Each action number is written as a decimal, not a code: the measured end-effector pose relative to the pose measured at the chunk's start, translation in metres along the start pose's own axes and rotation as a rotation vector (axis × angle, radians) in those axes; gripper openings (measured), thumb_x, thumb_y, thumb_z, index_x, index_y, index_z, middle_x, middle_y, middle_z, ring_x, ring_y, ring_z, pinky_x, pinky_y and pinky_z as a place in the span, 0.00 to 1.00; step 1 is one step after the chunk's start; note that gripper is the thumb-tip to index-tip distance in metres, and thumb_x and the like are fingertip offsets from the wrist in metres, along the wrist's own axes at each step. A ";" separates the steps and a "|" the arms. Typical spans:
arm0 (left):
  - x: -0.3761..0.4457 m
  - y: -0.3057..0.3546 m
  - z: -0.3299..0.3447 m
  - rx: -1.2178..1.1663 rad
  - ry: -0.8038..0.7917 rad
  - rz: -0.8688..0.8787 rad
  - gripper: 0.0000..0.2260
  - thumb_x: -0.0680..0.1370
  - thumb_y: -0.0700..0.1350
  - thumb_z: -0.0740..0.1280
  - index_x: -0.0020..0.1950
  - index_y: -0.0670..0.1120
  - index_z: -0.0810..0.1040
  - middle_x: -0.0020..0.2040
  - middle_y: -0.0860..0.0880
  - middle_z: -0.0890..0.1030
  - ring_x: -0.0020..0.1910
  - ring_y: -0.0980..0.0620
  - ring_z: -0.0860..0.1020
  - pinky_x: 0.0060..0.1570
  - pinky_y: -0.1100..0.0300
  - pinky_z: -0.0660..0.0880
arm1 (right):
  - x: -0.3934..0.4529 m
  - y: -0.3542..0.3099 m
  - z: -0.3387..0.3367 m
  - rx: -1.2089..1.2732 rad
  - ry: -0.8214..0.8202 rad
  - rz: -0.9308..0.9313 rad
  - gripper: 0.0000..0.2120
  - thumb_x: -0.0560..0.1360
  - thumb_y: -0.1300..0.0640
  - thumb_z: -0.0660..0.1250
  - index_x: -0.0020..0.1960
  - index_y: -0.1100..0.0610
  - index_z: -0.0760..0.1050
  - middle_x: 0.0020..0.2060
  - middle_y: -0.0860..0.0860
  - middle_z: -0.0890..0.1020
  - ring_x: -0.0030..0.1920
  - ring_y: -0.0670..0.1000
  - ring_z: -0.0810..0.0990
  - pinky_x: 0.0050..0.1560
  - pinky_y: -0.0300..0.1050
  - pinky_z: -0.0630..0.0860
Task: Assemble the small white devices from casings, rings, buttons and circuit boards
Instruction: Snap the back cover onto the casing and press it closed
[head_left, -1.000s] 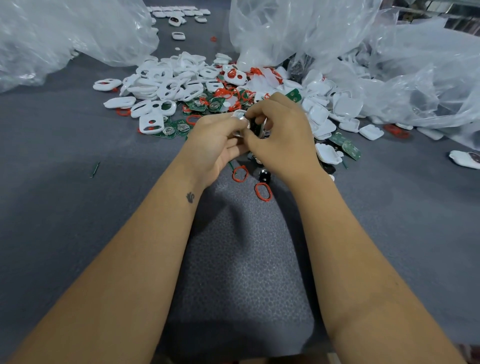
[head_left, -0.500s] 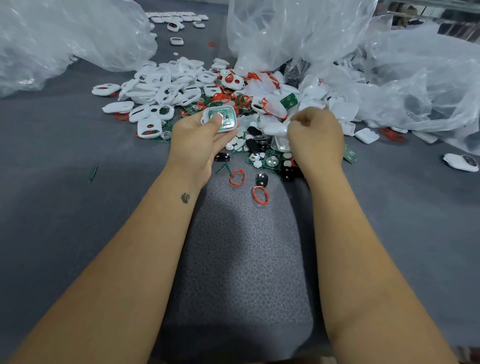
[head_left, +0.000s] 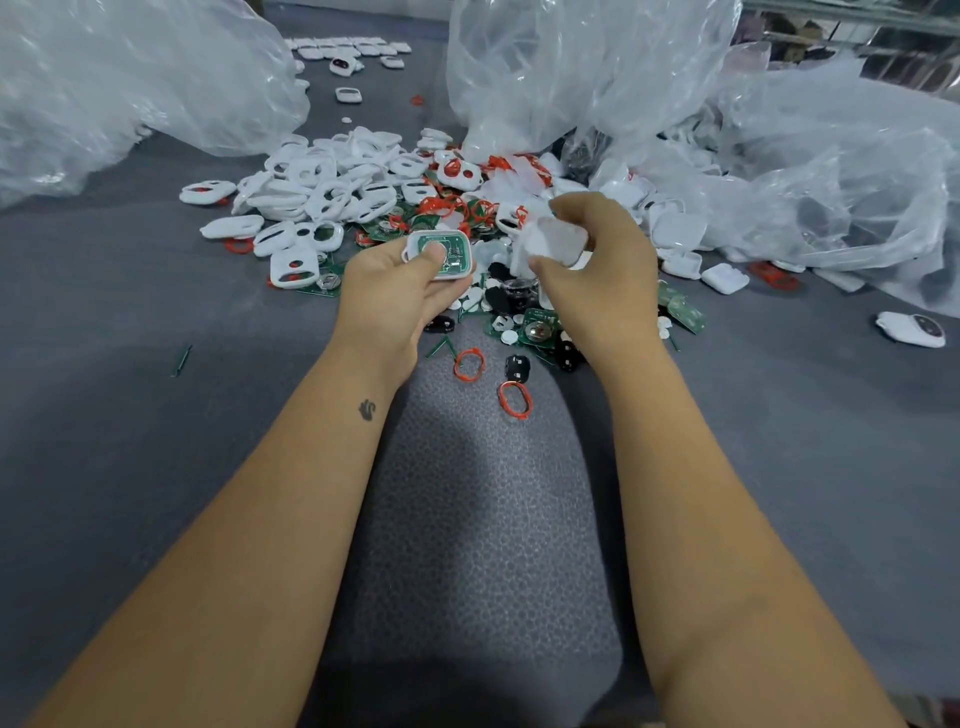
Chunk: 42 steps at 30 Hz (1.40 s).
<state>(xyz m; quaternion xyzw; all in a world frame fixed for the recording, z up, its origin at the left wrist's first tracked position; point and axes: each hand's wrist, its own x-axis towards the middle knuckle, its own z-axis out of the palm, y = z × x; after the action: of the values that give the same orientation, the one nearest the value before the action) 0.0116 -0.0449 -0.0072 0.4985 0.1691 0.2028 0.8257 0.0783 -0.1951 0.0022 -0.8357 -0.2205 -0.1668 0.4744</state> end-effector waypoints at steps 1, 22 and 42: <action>0.000 0.000 0.000 0.018 -0.014 0.006 0.08 0.81 0.34 0.62 0.47 0.42 0.79 0.47 0.45 0.84 0.44 0.50 0.85 0.43 0.62 0.80 | -0.001 -0.002 0.001 0.071 0.004 -0.017 0.17 0.69 0.64 0.72 0.56 0.55 0.76 0.54 0.49 0.79 0.57 0.47 0.76 0.59 0.39 0.72; -0.006 -0.001 0.004 0.127 -0.159 0.024 0.08 0.81 0.34 0.61 0.57 0.37 0.78 0.50 0.41 0.84 0.47 0.49 0.84 0.47 0.61 0.80 | -0.005 -0.022 0.002 0.901 -0.322 0.174 0.09 0.83 0.61 0.57 0.45 0.57 0.73 0.32 0.50 0.77 0.28 0.48 0.72 0.32 0.39 0.69; -0.006 -0.003 0.006 0.070 -0.225 -0.043 0.08 0.81 0.34 0.61 0.53 0.39 0.80 0.46 0.44 0.86 0.46 0.49 0.85 0.43 0.61 0.80 | -0.006 -0.022 0.011 0.685 -0.267 0.128 0.08 0.76 0.68 0.66 0.51 0.57 0.77 0.36 0.48 0.81 0.38 0.46 0.78 0.42 0.39 0.76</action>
<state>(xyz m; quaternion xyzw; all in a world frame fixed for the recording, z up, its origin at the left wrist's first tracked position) 0.0102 -0.0539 -0.0071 0.5430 0.0931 0.1216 0.8257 0.0623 -0.1767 0.0097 -0.6549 -0.2710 0.0572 0.7031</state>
